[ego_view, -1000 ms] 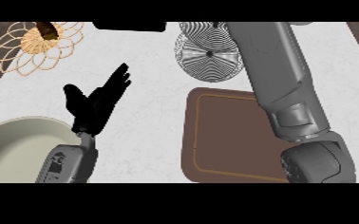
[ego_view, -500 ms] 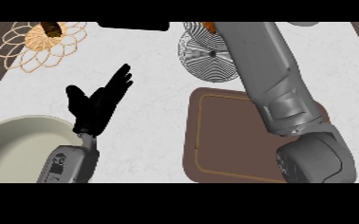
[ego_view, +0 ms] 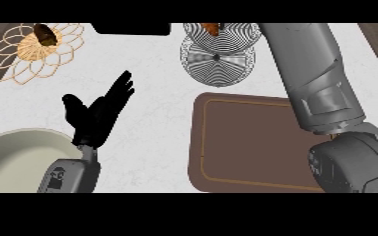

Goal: Pick the croissant from the tray and place it in the tiered basket

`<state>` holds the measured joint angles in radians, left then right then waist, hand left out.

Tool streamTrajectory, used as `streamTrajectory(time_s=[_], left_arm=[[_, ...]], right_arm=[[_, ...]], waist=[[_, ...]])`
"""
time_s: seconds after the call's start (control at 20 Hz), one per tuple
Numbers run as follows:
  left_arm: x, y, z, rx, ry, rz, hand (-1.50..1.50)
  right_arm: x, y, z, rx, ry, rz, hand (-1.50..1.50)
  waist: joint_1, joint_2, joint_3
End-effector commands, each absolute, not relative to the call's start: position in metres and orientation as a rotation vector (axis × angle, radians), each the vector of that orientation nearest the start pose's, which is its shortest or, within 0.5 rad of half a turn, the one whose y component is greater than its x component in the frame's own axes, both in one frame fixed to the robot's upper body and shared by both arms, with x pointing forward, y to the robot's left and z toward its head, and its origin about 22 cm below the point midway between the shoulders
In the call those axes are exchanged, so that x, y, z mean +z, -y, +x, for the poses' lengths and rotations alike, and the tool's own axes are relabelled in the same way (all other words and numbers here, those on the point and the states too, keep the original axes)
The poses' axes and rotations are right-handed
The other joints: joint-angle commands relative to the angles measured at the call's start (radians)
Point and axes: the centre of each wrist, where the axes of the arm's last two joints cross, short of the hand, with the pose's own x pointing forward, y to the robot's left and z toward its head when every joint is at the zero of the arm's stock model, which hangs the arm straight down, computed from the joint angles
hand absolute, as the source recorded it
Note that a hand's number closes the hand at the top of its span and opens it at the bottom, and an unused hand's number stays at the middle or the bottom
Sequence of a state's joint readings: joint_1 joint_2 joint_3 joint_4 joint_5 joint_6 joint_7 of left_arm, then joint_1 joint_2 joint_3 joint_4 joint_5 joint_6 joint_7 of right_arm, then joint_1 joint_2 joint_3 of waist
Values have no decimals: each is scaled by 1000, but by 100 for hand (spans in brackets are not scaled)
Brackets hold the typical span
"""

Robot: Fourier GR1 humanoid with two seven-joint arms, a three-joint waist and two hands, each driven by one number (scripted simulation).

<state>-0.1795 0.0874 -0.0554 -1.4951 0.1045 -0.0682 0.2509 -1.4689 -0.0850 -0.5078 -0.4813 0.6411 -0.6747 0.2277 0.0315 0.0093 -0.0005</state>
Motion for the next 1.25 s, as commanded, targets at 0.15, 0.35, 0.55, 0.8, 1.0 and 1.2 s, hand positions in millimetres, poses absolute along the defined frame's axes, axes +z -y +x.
streamTrajectory(time_s=[0.15, 0.35, 0.55, 0.8, 1.0, 1.2], left_arm=[[18, -243, 278, -110, 1385, -87, 0], [19, -240, 270, -101, 1370, -78, 0], [13, -246, 263, -66, 1365, -66, 0], [10, -252, 258, -70, 1355, -42, 0], [26, -251, 278, -90, 1378, -40, 0], [10, -248, 266, -107, 1359, -94, 0]], right_arm=[[255, 170, 469, -155, 1668, -705, -150], [261, 237, 458, -35, 1656, -671, -150], [252, 291, 436, 55, 1638, -629, -150], [262, 346, 389, 86, 1657, -615, -150], [261, 383, 340, 74, 1655, -620, -150], [259, 428, 280, 65, 1657, -641, -150]], waist=[[-70, -27, 1], [-84, -34, 1], [-107, -41, 2], [-119, -43, 2], [-108, -31, 1], [-87, -23, 1]])
